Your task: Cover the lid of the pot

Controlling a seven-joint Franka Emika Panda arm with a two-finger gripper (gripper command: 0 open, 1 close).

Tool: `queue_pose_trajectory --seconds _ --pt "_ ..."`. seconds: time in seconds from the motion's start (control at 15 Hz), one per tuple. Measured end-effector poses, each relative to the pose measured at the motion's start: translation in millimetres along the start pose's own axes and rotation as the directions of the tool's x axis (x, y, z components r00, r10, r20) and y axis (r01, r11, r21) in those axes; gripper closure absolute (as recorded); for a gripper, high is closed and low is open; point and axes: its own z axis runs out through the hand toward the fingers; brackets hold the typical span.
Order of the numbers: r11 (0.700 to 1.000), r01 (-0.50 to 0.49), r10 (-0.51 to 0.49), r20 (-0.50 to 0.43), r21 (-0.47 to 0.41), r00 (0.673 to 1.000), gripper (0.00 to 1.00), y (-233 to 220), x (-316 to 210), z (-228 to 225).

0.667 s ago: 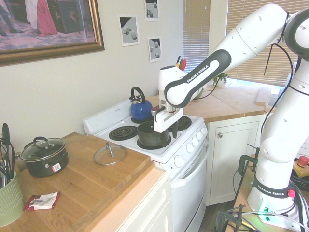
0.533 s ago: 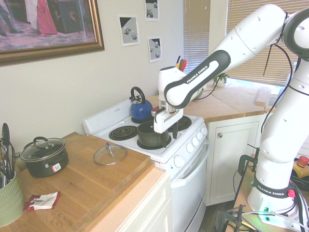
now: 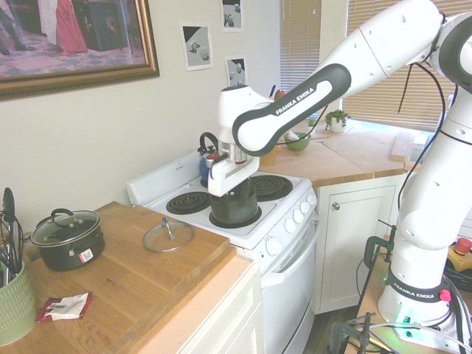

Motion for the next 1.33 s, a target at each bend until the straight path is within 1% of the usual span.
queue_pose_trajectory --seconds 0.13,0.33,0.4,0.53,0.6,0.73,0.8,1.07,1.27,1.33 --pt "0.999 -0.048 0.048 0.004 0.015 0.999 0.00 -35 -2 -2" --pt "0.988 -0.153 0.152 0.023 0.034 0.988 0.00 -95 -1 3" --pt "0.977 -0.209 0.208 0.030 0.036 0.978 0.00 -112 1 6" --pt "0.940 -0.338 0.337 0.042 0.031 0.941 0.00 -142 9 13" --pt "0.921 -0.389 0.388 0.021 0.025 0.921 0.00 -154 14 20" --pt "0.889 -0.458 0.459 -0.040 0.025 0.888 0.00 -171 20 33" --pt "0.878 -0.478 0.479 -0.062 0.024 0.876 0.00 -179 21 39" --pt "0.847 -0.531 0.528 -0.093 -0.003 0.844 0.00 -198 38 58" --pt "0.833 -0.554 0.550 -0.104 -0.011 0.829 0.00 -205 58 72" --pt "0.831 -0.556 0.552 -0.106 -0.017 0.827 1.00 -207 60 75"
